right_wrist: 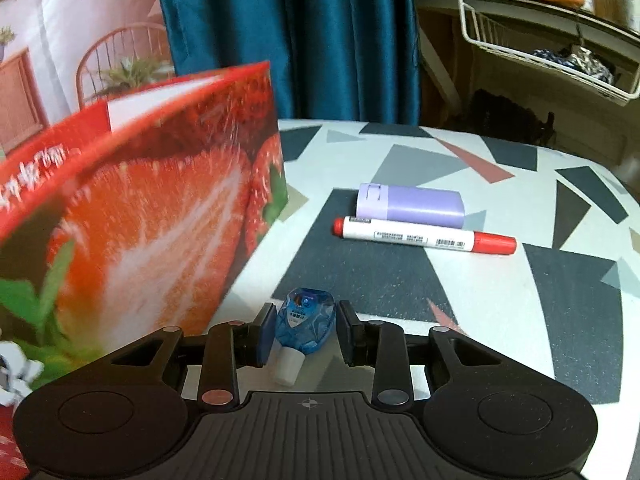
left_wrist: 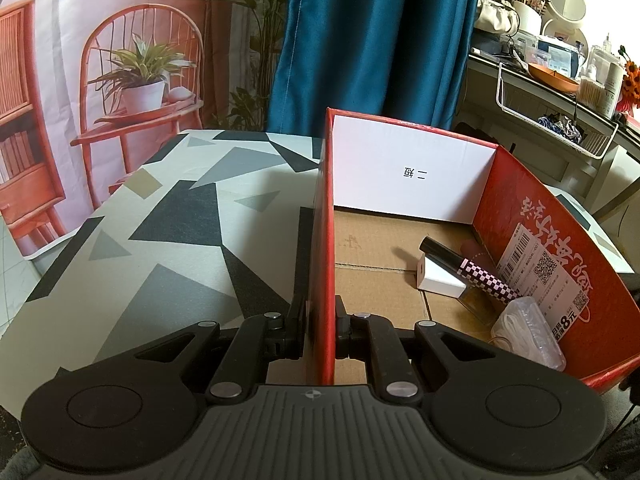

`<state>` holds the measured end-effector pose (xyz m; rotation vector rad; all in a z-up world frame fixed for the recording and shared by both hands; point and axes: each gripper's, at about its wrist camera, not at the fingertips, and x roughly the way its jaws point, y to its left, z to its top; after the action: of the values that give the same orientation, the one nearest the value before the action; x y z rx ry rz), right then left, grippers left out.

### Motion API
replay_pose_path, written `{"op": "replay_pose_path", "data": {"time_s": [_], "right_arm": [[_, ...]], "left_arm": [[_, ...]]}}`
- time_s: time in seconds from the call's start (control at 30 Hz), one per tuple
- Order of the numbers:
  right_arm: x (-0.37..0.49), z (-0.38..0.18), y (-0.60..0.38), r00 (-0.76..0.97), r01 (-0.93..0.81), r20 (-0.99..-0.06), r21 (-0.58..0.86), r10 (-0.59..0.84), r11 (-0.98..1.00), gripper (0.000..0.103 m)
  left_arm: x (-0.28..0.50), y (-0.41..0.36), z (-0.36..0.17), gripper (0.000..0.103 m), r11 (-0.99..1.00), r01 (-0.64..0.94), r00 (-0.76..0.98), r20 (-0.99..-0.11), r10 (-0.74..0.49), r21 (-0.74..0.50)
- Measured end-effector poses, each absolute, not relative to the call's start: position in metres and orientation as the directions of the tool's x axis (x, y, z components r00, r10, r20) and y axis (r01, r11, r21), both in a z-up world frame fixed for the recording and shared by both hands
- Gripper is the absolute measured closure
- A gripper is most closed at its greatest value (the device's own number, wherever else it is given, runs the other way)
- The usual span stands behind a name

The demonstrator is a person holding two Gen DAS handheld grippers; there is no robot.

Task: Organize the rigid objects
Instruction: 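Grasp the blue correction tape with the right gripper, then lower the blue correction tape into the red box and release it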

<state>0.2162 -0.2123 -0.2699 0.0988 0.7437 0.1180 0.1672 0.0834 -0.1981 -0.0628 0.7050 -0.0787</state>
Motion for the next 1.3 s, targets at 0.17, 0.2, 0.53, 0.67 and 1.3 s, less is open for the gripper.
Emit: {"op": "replay_pose_path", "data": {"time_s": [0.17, 0.2, 0.53, 0.67, 1.3], "right_arm": [[0.21, -0.231, -0.215, 0.794, -0.088, -0.582, 0.172, 0.174, 0.981, 0.073], [0.21, -0.221, -0.215, 0.809, -0.102, -0.558, 0.175, 0.184, 0.979, 0.073], [0.215, -0.151, -0.164, 0.805, -0.388, -0.451, 0.092, 0.386, 0.917, 0.073], [0.222, -0.159, -0.134, 0.747, -0.468, -0.508, 0.056, 0.429, 0.882, 0.073], [0.218, -0.178, -0.109, 0.691, -0.514, -0.576, 0.034, 0.437, 0.857, 0.072]], "left_arm": [[0.167, 0.083, -0.198, 0.089, 0.995, 0.051, 0.759, -0.644, -0.094, -0.085], [0.167, 0.083, -0.198, 0.089, 0.995, 0.05, 0.759, -0.644, -0.093, -0.085], [0.167, 0.083, -0.198, 0.089, 0.995, 0.05, 0.76, -0.644, -0.094, -0.086], [0.167, 0.083, -0.198, 0.089, 0.995, 0.05, 0.76, -0.643, -0.094, -0.086], [0.168, 0.082, -0.199, 0.089, 0.995, 0.049, 0.761, -0.642, -0.095, -0.089]]}}
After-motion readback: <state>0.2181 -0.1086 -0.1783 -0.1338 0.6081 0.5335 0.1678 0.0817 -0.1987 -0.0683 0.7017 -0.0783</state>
